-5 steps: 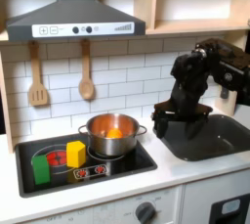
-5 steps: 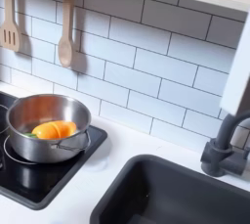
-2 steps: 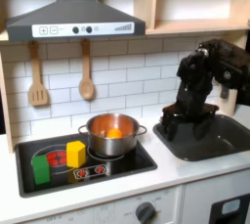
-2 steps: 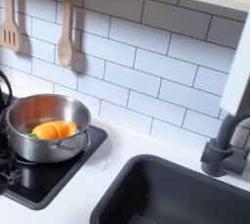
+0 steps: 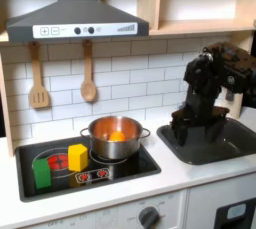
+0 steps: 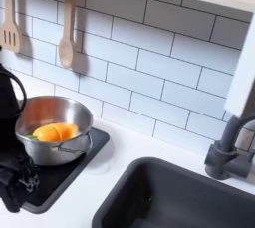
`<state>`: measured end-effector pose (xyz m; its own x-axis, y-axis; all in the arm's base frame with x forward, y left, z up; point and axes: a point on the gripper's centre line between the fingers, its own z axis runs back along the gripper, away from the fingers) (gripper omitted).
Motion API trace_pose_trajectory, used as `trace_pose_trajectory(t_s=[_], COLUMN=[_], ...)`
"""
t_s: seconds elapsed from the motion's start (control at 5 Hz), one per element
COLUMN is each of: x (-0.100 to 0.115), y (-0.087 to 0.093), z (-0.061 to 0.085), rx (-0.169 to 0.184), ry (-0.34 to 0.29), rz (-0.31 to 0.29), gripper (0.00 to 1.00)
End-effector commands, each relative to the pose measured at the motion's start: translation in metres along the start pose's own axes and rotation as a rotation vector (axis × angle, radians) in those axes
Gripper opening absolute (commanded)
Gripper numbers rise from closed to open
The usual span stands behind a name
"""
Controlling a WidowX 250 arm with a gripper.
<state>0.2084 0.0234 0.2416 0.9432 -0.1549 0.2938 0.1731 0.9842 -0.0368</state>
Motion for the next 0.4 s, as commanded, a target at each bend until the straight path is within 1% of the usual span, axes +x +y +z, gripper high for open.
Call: trace_pose_trajectory(t_s=[0.0, 0.2], x=[-0.0033, -0.0022], y=[-0.0065, -0.0022], z=[-0.0057, -0.0074], rx=[-0.016, -0.010], ry=[0.016, 0.002], rz=[-0.031, -0.034], gripper=[1.00, 1.00])
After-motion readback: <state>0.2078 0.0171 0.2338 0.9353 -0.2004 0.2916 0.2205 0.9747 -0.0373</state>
